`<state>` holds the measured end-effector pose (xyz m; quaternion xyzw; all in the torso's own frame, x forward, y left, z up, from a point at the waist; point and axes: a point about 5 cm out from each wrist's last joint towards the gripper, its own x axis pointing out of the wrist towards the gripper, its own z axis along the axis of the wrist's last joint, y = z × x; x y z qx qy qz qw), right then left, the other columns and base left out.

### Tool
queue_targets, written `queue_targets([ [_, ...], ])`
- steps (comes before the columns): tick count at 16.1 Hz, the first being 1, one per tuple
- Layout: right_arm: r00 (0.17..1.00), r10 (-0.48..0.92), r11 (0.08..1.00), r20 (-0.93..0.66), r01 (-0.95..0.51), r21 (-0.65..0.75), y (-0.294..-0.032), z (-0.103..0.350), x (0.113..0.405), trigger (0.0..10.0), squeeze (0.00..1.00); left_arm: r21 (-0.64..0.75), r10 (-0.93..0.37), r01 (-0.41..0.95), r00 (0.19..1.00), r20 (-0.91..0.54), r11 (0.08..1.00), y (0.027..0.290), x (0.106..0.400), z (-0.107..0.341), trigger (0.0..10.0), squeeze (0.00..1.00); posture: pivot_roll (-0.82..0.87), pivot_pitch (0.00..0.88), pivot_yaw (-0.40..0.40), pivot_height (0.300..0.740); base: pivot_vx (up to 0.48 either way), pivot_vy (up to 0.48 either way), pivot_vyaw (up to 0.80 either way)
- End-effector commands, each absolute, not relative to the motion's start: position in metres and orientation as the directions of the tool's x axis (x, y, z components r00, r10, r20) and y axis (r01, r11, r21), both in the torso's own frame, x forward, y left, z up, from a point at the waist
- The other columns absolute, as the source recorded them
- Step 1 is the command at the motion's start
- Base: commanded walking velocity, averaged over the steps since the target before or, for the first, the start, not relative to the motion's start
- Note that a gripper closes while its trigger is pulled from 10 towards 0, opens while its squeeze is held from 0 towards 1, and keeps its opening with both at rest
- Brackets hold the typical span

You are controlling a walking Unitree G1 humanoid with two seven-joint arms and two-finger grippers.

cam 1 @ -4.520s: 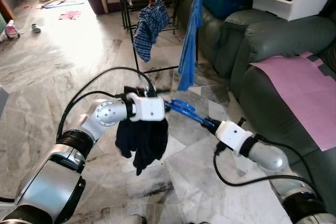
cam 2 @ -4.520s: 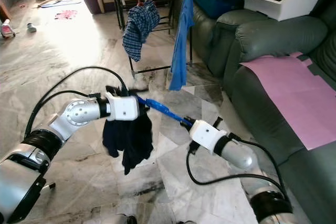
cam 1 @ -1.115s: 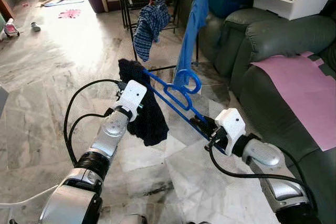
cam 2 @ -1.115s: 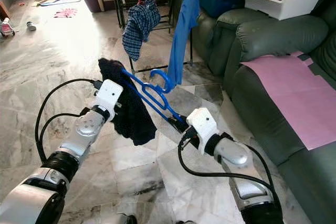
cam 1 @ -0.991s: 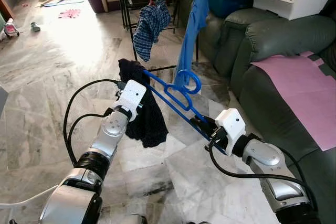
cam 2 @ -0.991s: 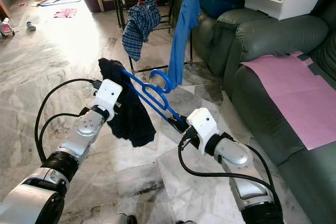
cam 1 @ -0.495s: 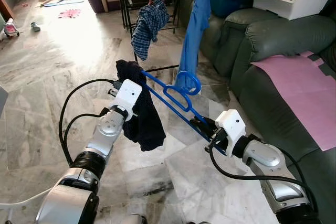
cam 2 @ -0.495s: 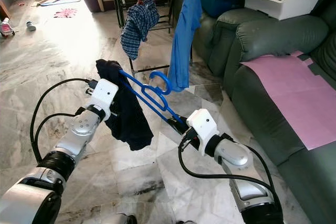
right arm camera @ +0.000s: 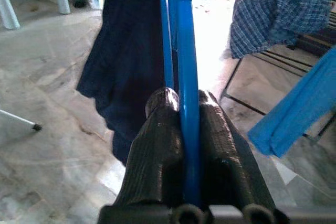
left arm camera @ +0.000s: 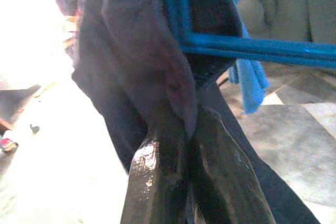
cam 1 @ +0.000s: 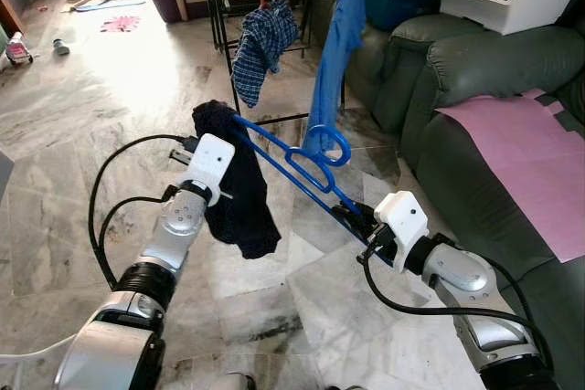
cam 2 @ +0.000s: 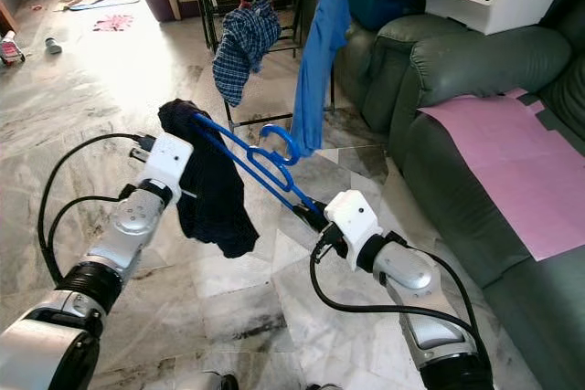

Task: Hang hanger

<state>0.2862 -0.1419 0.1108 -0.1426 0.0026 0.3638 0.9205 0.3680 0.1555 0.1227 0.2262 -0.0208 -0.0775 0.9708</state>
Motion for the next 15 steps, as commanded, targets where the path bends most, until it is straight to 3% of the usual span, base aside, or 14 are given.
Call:
queue_targets([
  [1,0.763,0.636,0.717,-0.115,-0.639,-0.277,-0.142,0.109,0.290,10.0,0.00,0.467,-0.166,0.105,0.982,0.092,0.878,0.154,0.371,0.139,0.0,0.00,0.03,0.091,0.015,0.740,0.000,0.000,0.00],
  [6,0.814,0.564,0.773,-0.140,-0.580,-0.256,-0.131,0.100,0.299,10.0,0.00,0.545,-0.276,0.135,0.943,0.186,0.827,0.131,0.361,0.146,0.0,0.00,0.03,0.092,0.015,0.740,0.000,0.000,0.00],
  [9,0.817,0.559,0.786,-0.144,-0.577,-0.223,-0.121,0.097,0.304,10.0,0.00,0.649,-0.422,0.187,0.878,0.226,0.737,0.109,0.350,0.149,0.0,0.00,0.03,0.093,0.009,0.740,0.000,0.000,0.00],
  [12,0.840,0.530,0.821,-0.115,-0.543,-0.177,-0.120,0.102,0.312,10.0,0.00,0.713,-0.578,0.307,0.799,0.166,0.630,0.089,0.337,0.137,0.0,0.00,0.03,0.095,0.006,0.740,0.000,0.000,0.00],
  [15,0.862,0.505,0.849,-0.047,-0.505,-0.154,-0.119,0.111,0.317,10.0,0.00,0.722,-0.602,0.373,0.795,0.075,0.582,0.087,0.332,0.120,0.0,0.00,0.03,0.095,0.006,0.740,0.000,0.000,0.00],
])
